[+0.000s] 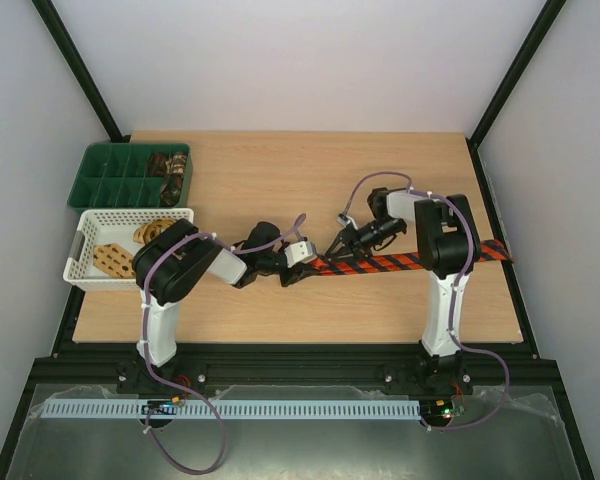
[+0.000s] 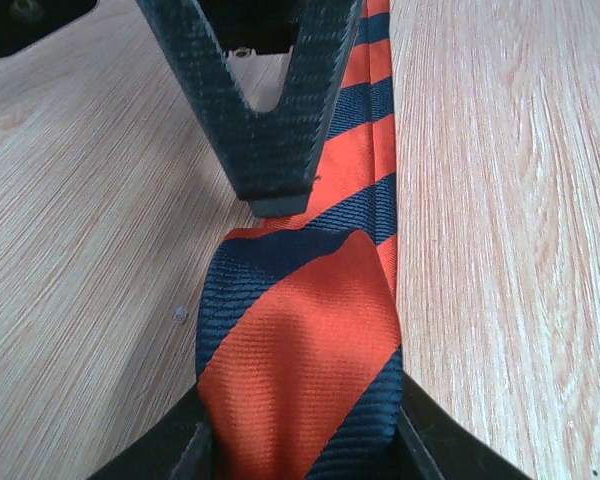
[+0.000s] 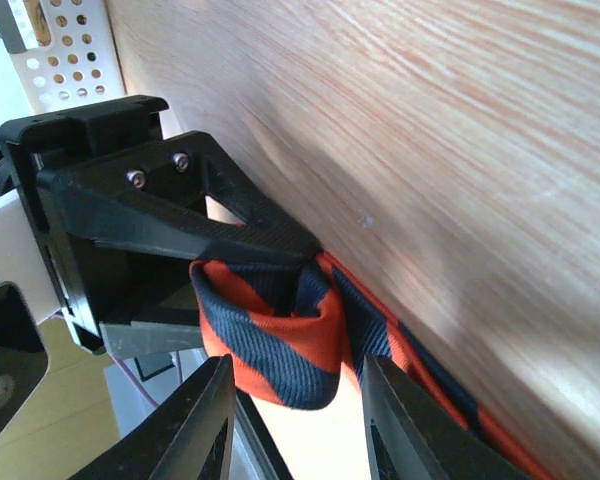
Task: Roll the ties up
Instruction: Roll the tie at the center of the board.
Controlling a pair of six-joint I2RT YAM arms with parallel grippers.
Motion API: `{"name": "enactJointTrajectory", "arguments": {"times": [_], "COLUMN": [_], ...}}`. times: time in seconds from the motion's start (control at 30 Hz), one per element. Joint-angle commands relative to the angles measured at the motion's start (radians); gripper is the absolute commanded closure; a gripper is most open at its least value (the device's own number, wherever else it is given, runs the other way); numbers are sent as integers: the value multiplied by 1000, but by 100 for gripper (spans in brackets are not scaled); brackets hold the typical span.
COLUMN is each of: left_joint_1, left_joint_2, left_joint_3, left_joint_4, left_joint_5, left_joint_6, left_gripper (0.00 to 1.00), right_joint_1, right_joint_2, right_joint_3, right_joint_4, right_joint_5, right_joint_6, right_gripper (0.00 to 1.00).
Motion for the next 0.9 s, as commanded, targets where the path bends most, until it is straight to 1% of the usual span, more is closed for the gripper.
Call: {"name": "enactJointTrajectory", "arguments": {"times": [0.0,0.13,0.23,0.27,0.37,0.4,0.47,0.5,0.57,0.73,0.87], "left_joint_1": [-8,-9,-9,-9,-8,-6,8,20,41,58,40], "left_joint_2": [10,13,11,11,4,0,-16,-30,-61,-89,-59], "left_joint_3": [-21,-26,-32,-33,-38,-41,-51,-60,-82,-104,-75], "left_joint_4": [-126,-128,-127,-125,-127,-126,-117,-109,-85,-67,-13], "left_joint_5": [-31,-33,-33,-33,-38,-39,-26,-15,9,60,65], "left_joint_6": [50,56,56,55,54,53,45,40,32,53,-4], "left_gripper": [69,68,67,67,65,61,50,43,38,37,36], "right_joint_1": [15,32,42,44,44,44,44,43,44,44,49], "right_joint_2": [-45,-27,-10,-6,1,-2,-4,-2,10,22,23], "right_joint_3": [-27,-36,-28,-24,-16,-22,-37,-45,-55,-80,-97], "right_joint_4": [-88,-69,-32,-23,-9,-6,0,1,2,41,58], "right_joint_5": [12,19,39,45,62,73,105,120,148,232,277], "right_joint_6": [6,20,47,53,64,64,62,57,46,41,33], "right_gripper": [63,62,63,66,93,98,99,99,99,99,99]}}
